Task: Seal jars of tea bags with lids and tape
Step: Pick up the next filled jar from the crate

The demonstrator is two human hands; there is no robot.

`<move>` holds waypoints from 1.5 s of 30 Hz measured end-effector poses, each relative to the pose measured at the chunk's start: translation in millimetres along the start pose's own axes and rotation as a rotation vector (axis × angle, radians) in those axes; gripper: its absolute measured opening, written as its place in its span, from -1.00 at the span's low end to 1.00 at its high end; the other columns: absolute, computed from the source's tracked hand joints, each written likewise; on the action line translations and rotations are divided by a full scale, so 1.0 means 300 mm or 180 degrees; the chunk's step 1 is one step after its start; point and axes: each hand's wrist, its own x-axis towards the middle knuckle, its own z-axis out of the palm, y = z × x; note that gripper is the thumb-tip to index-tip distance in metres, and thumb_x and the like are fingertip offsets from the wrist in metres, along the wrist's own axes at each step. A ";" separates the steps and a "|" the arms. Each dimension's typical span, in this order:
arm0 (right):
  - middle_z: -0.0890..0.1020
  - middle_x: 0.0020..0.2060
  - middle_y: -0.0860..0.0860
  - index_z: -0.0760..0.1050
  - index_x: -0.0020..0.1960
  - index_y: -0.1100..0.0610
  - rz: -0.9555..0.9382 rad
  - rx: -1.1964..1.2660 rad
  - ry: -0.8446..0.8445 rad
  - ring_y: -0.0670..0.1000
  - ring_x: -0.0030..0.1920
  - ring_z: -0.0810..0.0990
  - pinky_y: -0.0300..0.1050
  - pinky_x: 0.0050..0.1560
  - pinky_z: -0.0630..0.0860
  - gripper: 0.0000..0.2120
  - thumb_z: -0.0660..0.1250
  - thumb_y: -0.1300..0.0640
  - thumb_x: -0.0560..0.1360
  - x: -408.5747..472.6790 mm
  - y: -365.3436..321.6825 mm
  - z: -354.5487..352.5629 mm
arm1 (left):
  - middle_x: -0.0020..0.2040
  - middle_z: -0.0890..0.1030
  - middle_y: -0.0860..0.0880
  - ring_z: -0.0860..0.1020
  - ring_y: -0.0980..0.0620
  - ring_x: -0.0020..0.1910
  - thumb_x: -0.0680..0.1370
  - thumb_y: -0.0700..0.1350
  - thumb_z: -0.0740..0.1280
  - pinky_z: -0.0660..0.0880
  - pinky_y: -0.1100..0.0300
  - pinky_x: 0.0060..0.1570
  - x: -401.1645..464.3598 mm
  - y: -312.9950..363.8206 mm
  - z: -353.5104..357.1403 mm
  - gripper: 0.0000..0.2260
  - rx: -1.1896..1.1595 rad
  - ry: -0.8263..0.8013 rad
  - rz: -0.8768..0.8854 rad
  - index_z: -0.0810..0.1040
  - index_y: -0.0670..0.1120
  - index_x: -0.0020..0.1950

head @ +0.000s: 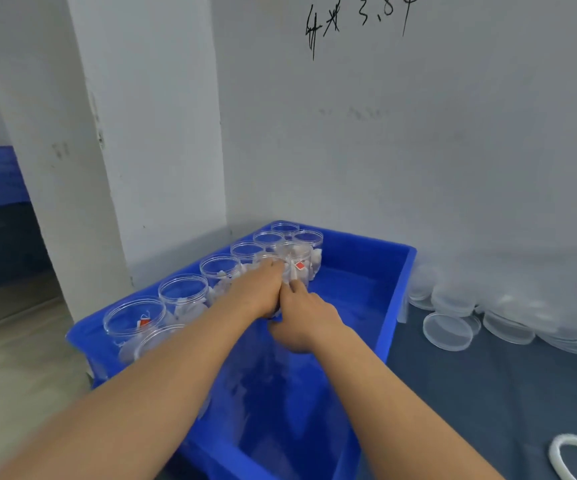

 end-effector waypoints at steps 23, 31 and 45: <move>0.40 0.41 0.02 0.33 0.50 0.00 0.0280 0.0833 0.2539 0.12 -0.05 0.62 0.12 -0.02 0.60 -0.43 0.43 0.11 0.54 -0.305 0.456 -0.347 | 0.16 0.54 -0.03 0.63 -0.10 0.03 0.66 -0.32 0.16 0.62 -0.10 -0.03 -0.194 0.706 -0.205 -0.74 -0.1978 0.1174 0.1100 0.52 -0.06 0.23; 0.42 0.38 -0.03 0.34 0.49 -0.07 0.0931 0.1146 0.2342 0.06 0.04 0.63 0.09 0.04 0.57 -0.50 0.37 -0.01 0.59 -0.514 0.692 -0.219 | 0.32 0.39 -0.03 0.51 -0.02 0.25 0.66 -0.28 0.18 0.50 0.12 0.20 -0.266 0.993 0.011 -0.65 -0.1777 0.0341 0.1080 0.32 -0.13 0.45; 0.35 0.33 -0.35 0.18 0.42 -0.38 0.1356 0.0897 0.2135 -0.04 0.08 0.62 0.04 -0.12 0.43 -0.31 0.39 -0.16 0.37 -0.618 0.844 0.011 | 0.34 0.58 -0.12 0.62 -0.04 0.08 0.55 -0.46 0.29 0.59 0.11 0.15 -0.295 1.004 0.423 -0.33 -0.4035 0.1146 0.0776 0.36 0.06 0.57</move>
